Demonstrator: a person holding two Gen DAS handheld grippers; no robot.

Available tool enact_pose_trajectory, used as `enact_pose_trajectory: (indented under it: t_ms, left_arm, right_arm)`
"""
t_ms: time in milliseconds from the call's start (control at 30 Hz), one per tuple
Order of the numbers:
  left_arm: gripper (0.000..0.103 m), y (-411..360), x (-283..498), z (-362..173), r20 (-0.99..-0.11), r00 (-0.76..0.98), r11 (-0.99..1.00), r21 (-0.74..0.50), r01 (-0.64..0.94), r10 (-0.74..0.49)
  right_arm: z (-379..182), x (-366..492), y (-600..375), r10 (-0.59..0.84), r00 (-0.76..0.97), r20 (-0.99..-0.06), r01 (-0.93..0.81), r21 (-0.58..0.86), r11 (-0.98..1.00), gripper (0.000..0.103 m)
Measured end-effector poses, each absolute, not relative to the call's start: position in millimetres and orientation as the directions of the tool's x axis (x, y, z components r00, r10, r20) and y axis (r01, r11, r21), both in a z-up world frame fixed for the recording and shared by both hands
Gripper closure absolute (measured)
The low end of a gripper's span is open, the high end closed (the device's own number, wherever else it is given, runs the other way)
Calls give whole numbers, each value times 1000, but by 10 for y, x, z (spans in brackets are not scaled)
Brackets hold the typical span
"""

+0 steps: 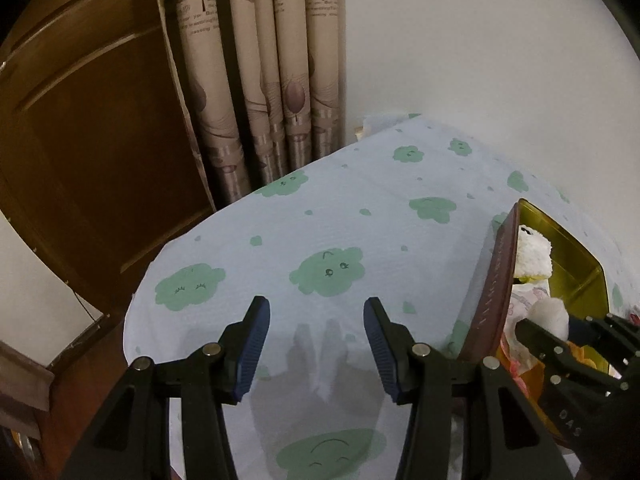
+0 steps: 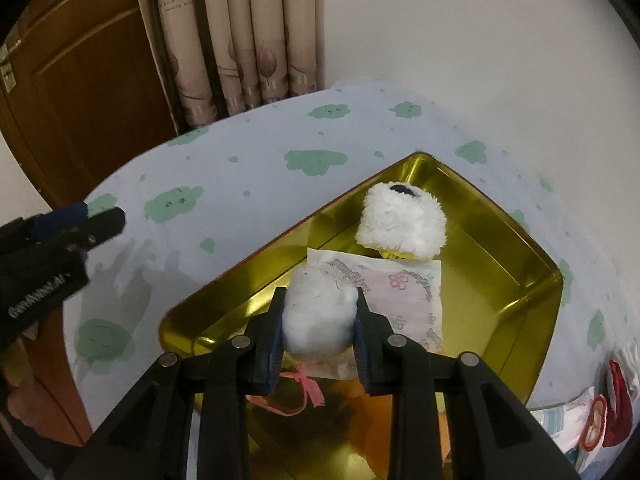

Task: Organize soft objects
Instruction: 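Carry the white cotton ball into the gold tin and open the right tool, then move the right tool to the white rolled towel and grasp it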

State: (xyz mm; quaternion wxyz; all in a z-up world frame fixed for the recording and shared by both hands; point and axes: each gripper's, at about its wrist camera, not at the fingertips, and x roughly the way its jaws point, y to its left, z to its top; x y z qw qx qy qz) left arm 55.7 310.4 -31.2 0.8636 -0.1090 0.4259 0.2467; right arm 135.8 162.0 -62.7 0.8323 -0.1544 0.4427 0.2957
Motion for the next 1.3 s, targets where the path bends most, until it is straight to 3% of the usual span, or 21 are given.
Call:
enact_pose_trajectory:
  t_ms: [500, 567, 633, 700, 1300]
  left_arm:
    - [53, 3121, 559, -358, -802, 502, 854, 18, -519, 322]
    - [53, 3119, 557, -356, -799, 506, 855, 18, -518, 324]
    - [53, 3115, 568, -351, -798, 507, 855, 21, -518, 327]
    - [53, 3116, 572, -353, -799, 506, 857, 22, -515, 324]
    - [53, 3103, 593, -346, -794, 507, 865, 46, -500, 335]
  right_arm:
    - [-772, 1384, 1700, 338, 408, -848, -629, 8, 778, 71]
    - [-769, 1386, 1699, 336, 409, -848, -626, 8, 780, 68]
    - [-753, 1383, 1691, 343, 409, -845, -624, 15, 781, 52]
    - [-717, 1352, 1679, 351, 417, -838, -625, 15, 780, 48]
    - [-205, 1058, 1236, 409, 479, -777, -615, 36, 788, 44]
